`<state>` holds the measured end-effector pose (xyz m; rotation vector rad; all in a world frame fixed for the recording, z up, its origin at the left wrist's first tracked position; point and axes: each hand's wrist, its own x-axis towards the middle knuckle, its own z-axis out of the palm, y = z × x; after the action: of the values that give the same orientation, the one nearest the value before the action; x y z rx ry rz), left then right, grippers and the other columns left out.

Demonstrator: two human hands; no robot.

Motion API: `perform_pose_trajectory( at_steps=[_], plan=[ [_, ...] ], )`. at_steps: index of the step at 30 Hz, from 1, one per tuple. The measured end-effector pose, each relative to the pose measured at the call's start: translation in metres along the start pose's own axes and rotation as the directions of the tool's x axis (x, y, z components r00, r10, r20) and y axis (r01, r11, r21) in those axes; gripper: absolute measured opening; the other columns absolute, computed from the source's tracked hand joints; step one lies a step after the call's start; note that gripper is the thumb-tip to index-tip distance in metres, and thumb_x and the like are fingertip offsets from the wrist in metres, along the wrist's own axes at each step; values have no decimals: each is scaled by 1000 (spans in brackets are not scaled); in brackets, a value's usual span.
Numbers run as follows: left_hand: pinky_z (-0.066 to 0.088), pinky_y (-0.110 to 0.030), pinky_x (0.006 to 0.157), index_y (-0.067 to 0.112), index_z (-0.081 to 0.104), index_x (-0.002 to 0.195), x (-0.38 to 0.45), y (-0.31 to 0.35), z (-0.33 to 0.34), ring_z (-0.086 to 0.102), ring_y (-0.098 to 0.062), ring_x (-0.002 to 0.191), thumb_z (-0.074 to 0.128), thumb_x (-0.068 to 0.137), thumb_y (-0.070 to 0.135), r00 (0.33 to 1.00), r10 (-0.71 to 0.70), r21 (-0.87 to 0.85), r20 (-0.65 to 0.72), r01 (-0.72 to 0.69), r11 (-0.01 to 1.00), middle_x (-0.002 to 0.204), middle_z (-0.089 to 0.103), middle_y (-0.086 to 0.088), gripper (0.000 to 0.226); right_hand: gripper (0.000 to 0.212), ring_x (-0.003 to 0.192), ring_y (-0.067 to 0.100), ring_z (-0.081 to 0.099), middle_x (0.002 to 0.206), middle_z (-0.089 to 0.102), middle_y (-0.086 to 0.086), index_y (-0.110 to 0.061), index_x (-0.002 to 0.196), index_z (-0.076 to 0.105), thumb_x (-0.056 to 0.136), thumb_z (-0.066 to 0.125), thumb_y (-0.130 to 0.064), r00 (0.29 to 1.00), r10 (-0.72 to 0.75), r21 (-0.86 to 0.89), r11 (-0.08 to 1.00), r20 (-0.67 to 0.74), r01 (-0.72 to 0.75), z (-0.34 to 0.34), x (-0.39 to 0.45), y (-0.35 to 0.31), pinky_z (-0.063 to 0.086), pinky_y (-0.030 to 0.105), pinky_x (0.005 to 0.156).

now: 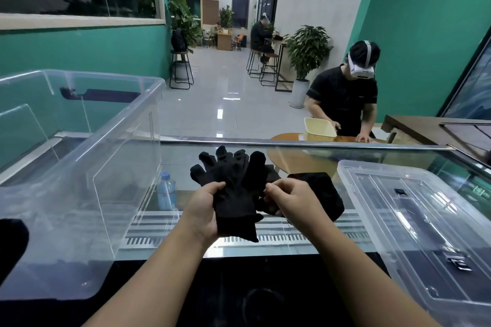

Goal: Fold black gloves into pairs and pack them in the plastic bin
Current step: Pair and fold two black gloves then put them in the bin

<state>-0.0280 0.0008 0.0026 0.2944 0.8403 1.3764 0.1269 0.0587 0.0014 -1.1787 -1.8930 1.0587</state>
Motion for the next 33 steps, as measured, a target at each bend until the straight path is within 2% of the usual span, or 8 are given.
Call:
perform_pose_trajectory(
  at_steps=[4,7,12,17,20,22,27,33],
  plan=[
    [51,-48,64,0,63,88,-5,-7,4,69,-29,54,36,93,14,1000,7,94,-5,-6,996,63,71,-15,31,32,72,17,71,84,73,7,-13,89,68,83,63,-44,975,173,279,938,138,-206,6,4,5,55,28,64],
    [54,-40,65,0,65,92,-4,-13,3,70,-27,61,41,91,13,998,14,157,-56,-5,988,67,73,-14,27,10,80,16,73,86,75,4,-15,87,70,86,65,-23,984,114,396,905,133,-159,10,0,3,57,29,67],
    [53,-35,71,4,67,101,1,-4,-8,68,-25,90,48,94,25,979,156,178,-133,-132,975,96,73,-12,29,10,71,16,65,74,66,4,-9,75,65,85,66,-10,989,81,182,978,121,-103,5,-1,7,57,31,71],
    [55,-24,57,-3,61,98,-4,12,-32,68,-19,67,53,91,5,914,347,555,-210,-181,812,84,69,-12,13,14,75,16,59,80,62,2,-2,94,62,83,65,-10,989,70,21,997,131,-73,5,1,4,53,36,72],
    [54,-29,64,-1,61,95,-4,13,-42,68,-26,77,59,86,-1,895,404,662,-191,-186,726,92,67,-17,9,37,88,11,58,99,58,-6,-19,114,52,80,67,-20,997,36,-190,982,67,-23,9,-3,3,49,17,70],
    [54,-31,66,2,55,101,-2,10,-42,66,-29,87,65,82,4,859,482,791,-170,-173,587,98,63,-16,21,40,97,13,55,104,57,-3,-19,116,54,80,68,-28,996,-88,-329,941,-24,76,10,-3,4,47,20,80],
    [28,-36,104,19,40,131,-2,3,-39,34,-23,122,62,82,33,614,772,985,166,-59,-165,129,41,-3,54,26,106,18,49,105,62,-2,-20,104,66,81,67,-32,943,-331,-517,812,-24,272,18,0,7,41,35,97],
    [7,-38,115,27,38,139,5,-13,-35,23,-9,137,33,88,60,848,429,884,311,-93,-458,143,38,11,61,38,112,17,48,116,59,-1,-18,118,63,84,63,-36,968,-199,-520,817,153,250,27,3,13,39,26,98]
  ],
)
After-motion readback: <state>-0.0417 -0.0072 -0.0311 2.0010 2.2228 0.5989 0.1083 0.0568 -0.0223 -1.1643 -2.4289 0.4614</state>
